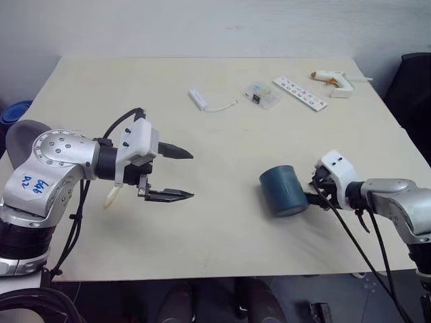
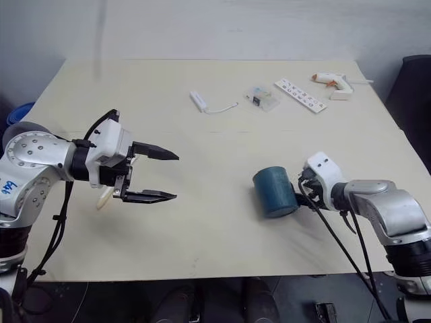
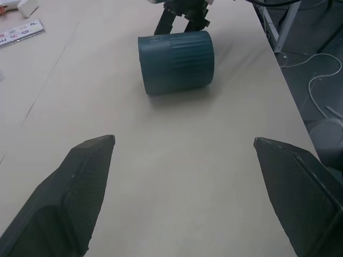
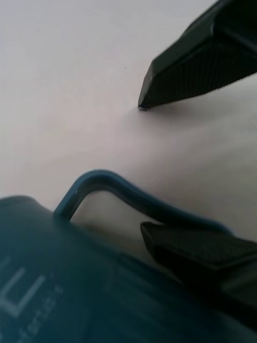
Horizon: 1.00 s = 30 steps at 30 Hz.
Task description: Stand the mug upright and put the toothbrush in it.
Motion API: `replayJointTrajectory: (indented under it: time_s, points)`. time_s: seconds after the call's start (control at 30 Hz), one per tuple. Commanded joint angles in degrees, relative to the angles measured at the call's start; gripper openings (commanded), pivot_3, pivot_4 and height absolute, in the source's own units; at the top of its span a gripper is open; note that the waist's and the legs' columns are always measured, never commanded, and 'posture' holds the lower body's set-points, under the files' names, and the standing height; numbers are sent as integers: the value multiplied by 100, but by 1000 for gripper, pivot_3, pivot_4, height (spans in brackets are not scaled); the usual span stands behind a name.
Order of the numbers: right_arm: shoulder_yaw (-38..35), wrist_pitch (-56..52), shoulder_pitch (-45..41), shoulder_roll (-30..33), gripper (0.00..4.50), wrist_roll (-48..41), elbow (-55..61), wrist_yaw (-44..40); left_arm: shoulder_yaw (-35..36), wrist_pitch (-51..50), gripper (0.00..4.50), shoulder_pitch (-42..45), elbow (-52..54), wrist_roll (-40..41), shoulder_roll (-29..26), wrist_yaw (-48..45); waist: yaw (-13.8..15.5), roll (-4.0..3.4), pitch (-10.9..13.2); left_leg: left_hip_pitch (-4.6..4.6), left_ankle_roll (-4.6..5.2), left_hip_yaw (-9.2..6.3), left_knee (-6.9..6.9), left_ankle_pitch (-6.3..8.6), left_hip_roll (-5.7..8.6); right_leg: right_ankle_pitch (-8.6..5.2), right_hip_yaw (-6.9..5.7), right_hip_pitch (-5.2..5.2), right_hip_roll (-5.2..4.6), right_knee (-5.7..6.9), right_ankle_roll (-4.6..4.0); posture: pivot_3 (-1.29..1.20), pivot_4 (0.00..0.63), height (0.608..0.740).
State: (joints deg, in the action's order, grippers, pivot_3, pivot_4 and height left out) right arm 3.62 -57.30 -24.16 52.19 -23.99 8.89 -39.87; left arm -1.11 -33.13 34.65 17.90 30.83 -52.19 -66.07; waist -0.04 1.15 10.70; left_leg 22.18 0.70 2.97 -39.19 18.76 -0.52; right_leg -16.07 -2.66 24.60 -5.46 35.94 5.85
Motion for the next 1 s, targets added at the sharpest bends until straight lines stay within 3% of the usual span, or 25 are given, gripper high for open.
replayJointTrajectory:
  time_s: [0.03, 0.2, 0.27, 0.57, 0.7, 0.87, 1.0]
  points:
    - [80, 58, 6, -74, 2172, 66, 28, -125, 95, 73, 4424, 36, 130, -55, -83, -18, 2, 0, 0, 0, 0, 0, 0, 0, 0, 0, 0, 0, 0, 0, 0, 0, 150, 740]
    - [81, 79, 5, -137, 416, 140, 47, -138, 80, 119, 4424, 36, 83, -116, -73, -42, -1, 0, 0, -1, 0, 0, 0, 0, 0, 0, 0, -2, 0, -1, 0, 0, 150, 740]
    - [47, 82, 12, -186, 18, 145, 74, -125, 73, 114, 4424, 24, 83, -129, -52, -29, 4, 4, -3, -3, 0, 1, 0, 0, 0, 0, 0, -3, 0, 0, 0, 0, 150, 740]
    - [-296, -215, -275, -968, 18, -107, 608, 207, 314, 11, 4424, -307, -43, -179, -123, 176, -49, 20, -12, -7, -3, 1, 1, 0, -13, -2, 1, -3, 7, 2, -4, 0, 150, 740]
    - [-557, 292, -832, -2101, 18, -239, 544, 687, 698, -170, 4424, -495, -149, -81, -146, 418, -82, 18, -11, -4, -5, 2, 1, -1, -12, -2, 2, 2, 6, 5, -5, 0, 150, 740]
    - [-281, 1928, -1360, -3639, 18, 294, -351, 1282, 1448, -786, 4424, -702, -302, 339, -87, 837, -120, 13, -8, 3, -12, -1, 5, -1, -12, -3, -2, 13, 4, 7, -5, 0, 150, 740]
    - [-64, 3845, -1505, -4449, 18, 1017, -1554, 1711, 1636, -822, 4424, -980, -226, 249, -237, 930, -137, 13, -8, 5, -14, -5, 6, 1, -4, -3, -5, 12, -5, 6, -5, 0, 150, 740]
